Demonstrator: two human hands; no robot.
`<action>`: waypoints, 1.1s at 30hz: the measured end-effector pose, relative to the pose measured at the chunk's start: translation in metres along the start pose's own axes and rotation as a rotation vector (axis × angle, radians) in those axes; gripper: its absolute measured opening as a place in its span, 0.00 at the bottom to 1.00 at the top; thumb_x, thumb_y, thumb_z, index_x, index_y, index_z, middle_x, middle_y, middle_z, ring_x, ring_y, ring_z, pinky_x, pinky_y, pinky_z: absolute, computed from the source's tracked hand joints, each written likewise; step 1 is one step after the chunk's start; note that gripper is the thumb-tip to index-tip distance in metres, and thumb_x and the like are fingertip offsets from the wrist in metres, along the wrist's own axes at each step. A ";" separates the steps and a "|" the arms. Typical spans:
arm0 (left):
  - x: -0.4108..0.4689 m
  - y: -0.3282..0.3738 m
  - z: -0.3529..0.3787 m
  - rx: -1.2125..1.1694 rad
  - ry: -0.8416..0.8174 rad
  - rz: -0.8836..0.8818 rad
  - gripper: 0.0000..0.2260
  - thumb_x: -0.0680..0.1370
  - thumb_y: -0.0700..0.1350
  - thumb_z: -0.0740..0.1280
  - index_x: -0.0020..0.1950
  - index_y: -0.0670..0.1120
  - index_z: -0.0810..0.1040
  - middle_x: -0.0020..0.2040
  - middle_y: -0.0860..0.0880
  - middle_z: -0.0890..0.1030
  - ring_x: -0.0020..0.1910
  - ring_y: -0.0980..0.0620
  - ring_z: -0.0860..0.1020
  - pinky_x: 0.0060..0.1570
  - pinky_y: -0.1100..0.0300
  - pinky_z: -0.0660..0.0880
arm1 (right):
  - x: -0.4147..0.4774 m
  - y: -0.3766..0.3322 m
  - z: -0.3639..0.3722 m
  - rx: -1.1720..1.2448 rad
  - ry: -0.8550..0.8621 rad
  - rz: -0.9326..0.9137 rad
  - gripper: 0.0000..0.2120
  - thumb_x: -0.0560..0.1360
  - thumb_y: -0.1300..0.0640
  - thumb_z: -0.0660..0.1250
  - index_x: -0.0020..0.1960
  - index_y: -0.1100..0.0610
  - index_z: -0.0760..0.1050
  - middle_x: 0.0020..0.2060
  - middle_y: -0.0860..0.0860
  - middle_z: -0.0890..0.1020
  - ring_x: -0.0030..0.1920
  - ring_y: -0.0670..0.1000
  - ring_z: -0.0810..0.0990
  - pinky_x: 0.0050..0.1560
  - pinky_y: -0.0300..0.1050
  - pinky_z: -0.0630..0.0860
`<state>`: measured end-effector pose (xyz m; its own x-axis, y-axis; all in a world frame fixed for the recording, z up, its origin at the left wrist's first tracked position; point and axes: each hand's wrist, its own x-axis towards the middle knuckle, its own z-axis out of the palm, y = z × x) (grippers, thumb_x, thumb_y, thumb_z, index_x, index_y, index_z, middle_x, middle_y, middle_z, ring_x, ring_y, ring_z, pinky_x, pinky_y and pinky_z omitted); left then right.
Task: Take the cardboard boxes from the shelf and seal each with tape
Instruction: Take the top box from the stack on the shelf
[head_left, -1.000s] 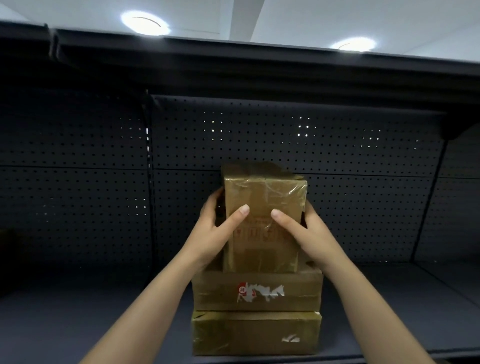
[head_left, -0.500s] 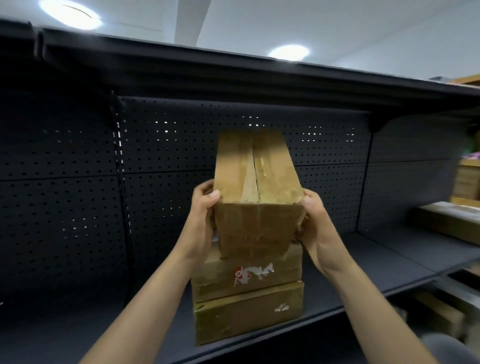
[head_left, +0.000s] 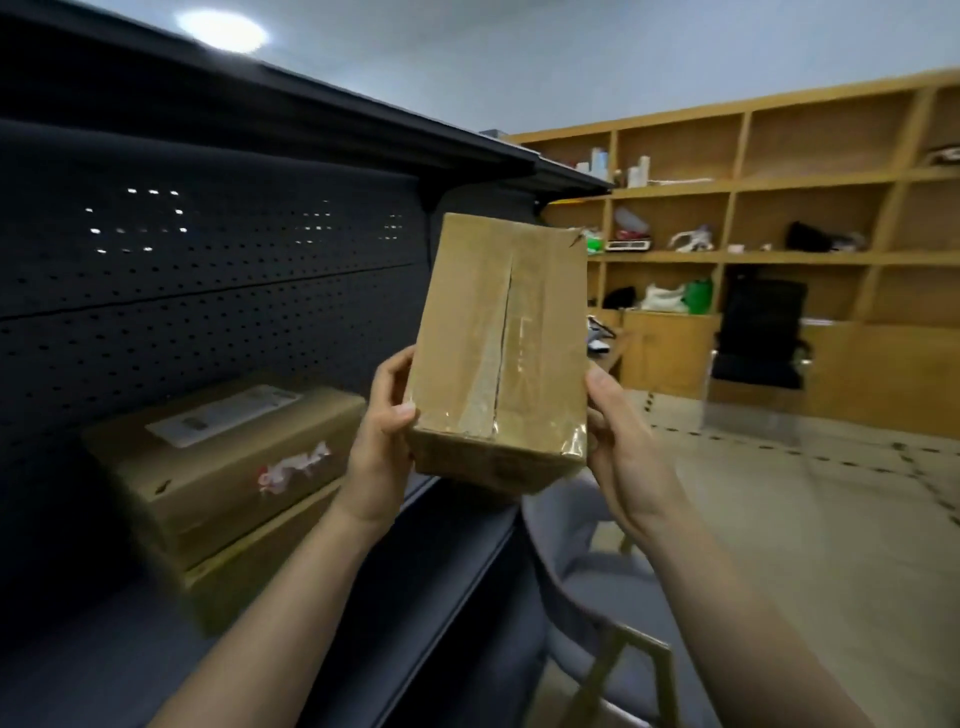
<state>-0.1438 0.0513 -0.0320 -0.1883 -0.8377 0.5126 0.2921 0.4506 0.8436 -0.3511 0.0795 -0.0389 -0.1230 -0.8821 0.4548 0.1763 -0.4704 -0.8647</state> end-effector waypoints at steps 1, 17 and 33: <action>0.000 -0.007 0.018 0.004 -0.027 -0.013 0.39 0.61 0.61 0.73 0.68 0.47 0.71 0.65 0.43 0.75 0.64 0.41 0.73 0.59 0.48 0.71 | -0.012 -0.008 -0.018 -0.029 0.040 -0.006 0.24 0.78 0.42 0.61 0.71 0.51 0.72 0.64 0.52 0.79 0.65 0.53 0.77 0.70 0.61 0.68; -0.132 -0.072 0.415 -0.218 -0.666 -0.186 0.17 0.81 0.55 0.59 0.69 0.57 0.66 0.60 0.57 0.75 0.54 0.66 0.76 0.46 0.70 0.74 | -0.296 -0.160 -0.281 -0.395 1.003 0.033 0.32 0.68 0.32 0.67 0.67 0.47 0.73 0.59 0.48 0.82 0.60 0.50 0.81 0.61 0.53 0.76; -0.345 -0.049 0.776 -0.517 -1.368 -0.501 0.12 0.80 0.57 0.63 0.62 0.57 0.74 0.59 0.51 0.81 0.60 0.50 0.79 0.63 0.48 0.75 | -0.563 -0.304 -0.431 -0.626 1.768 -0.119 0.34 0.69 0.34 0.65 0.73 0.41 0.65 0.67 0.42 0.74 0.65 0.45 0.74 0.68 0.57 0.71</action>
<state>-0.8207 0.5582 -0.1259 -0.9642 0.1772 0.1973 0.1663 -0.1753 0.9704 -0.7559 0.7303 -0.1244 -0.9116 0.3836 0.1478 -0.1931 -0.0824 -0.9777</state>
